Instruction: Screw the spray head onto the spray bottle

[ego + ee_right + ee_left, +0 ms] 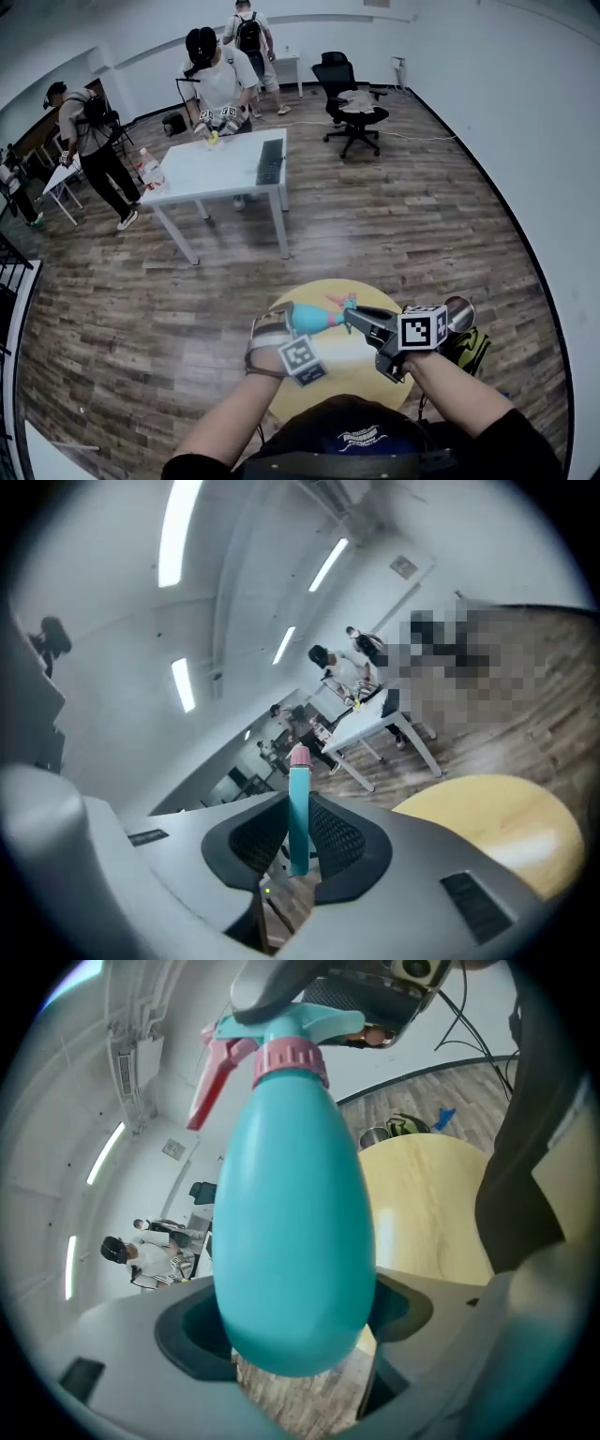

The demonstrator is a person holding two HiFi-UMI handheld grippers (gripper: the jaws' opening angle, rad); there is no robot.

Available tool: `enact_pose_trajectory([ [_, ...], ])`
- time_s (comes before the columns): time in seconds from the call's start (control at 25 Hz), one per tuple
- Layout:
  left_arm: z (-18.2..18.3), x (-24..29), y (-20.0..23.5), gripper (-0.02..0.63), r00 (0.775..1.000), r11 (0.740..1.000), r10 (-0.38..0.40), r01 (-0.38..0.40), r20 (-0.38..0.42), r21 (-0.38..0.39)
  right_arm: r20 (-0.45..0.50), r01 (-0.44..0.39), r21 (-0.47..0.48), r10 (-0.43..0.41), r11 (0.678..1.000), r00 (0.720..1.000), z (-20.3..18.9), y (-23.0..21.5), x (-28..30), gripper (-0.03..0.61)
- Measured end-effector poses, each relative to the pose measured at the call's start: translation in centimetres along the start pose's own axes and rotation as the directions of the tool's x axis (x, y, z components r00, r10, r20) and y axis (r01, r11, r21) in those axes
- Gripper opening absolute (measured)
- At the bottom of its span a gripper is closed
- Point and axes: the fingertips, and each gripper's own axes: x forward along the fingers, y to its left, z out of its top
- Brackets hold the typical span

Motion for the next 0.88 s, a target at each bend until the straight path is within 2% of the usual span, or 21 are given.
enact_pose_trajectory([
  [0.08, 0.3, -0.7, 0.3, 0.419, 1.000, 1.000, 0.001, -0.001, 0.016, 0.003, 0.029, -0.003, 0.066, 0.001, 0.998, 1.000, 0.1, -0.3, -0.2, 0.097],
  [0.16, 0.3, -2.1, 0.4, 0.417, 0.999, 0.999, -0.048, 0.048, 0.017, 0.000, 0.039, -0.038, 0.031, 0.037, 0.999, 0.999, 0.1, 0.4, -0.3, 0.133],
  [0.2, 0.0, -2.3, 0.4, 0.417, 0.998, 0.998, -0.065, 0.065, 0.012, 0.002, 0.033, -0.075, -0.006, 0.075, 0.997, 0.997, 0.1, 1.3, -0.4, 0.182],
  [0.32, -0.8, -2.0, 0.2, 0.417, 0.996, 0.996, -0.088, 0.088, 0.001, 0.009, -0.012, -0.152, -0.186, 0.152, 0.971, 0.988, 0.2, 3.7, -0.9, 0.326],
  [0.4, -1.3, -0.8, -0.5, 0.417, 0.994, 0.994, -0.105, 0.105, 0.005, 0.013, -0.046, -0.142, -0.383, 0.135, 0.913, 0.990, 0.3, 4.0, -1.6, 0.341],
  [0.44, -1.5, -0.3, -0.9, 0.417, 0.993, 0.993, -0.118, 0.118, 0.006, 0.016, -0.064, -0.128, -0.487, 0.111, 0.864, 0.992, 0.2, 4.0, -2.0, 0.341],
  [0.48, -1.7, -0.1, -1.1, 0.417, 0.992, 0.991, -0.129, 0.129, 0.006, 0.020, -0.086, -0.114, -0.598, 0.078, 0.794, 0.993, -0.2, 3.7, -2.2, 0.341],
  [0.52, -1.8, 0.0, -1.2, 0.416, 0.991, 0.990, -0.137, 0.136, 0.006, 0.024, -0.111, -0.102, -0.709, 0.032, 0.697, 0.993, -0.8, 3.3, -2.3, 0.342],
  [0.6, -1.8, -0.1, -1.4, 0.416, 0.989, 0.989, -0.149, 0.148, 0.016, 0.028, -0.152, -0.103, -0.883, -0.071, 0.459, 0.986, -2.5, 2.5, -2.3, 0.348],
  [0.64, -1.6, -0.1, -1.6, 0.416, 0.988, 0.988, -0.152, 0.151, 0.023, 0.030, -0.165, -0.116, -0.932, -0.116, 0.344, 0.979, -3.5, 2.0, -2.1, 0.350],
  [0.68, -1.4, -0.2, -1.8, 0.414, 0.988, 0.988, -0.152, 0.151, 0.031, 0.037, -0.174, -0.132, -0.959, -0.156, 0.249, 0.972, -4.3, 1.5, -2.0, 0.350],
  [0.72, -1.2, -0.2, -1.9, 0.414, 0.988, 0.988, -0.149, 0.147, 0.040, 0.047, -0.178, -0.143, -0.973, -0.190, 0.183, 0.966, -5.0, 0.9, -1.8, 0.350],
  [0.76, -1.0, -0.2, -2.0, 0.414, 0.988, 0.988, -0.143, 0.141, 0.049, 0.058, -0.178, -0.148, -0.978, -0.217, 0.148, 0.960, -5.5, 0.4, -1.6, 0.350],
  [0.88, -0.2, -0.4, -2.5, 0.413, 0.988, 0.988, -0.135, 0.128, 0.075, 0.090, -0.160, -0.134, -0.984, -0.265, 0.113, 0.951, -5.6, -0.4, -1.2, 0.348],
])
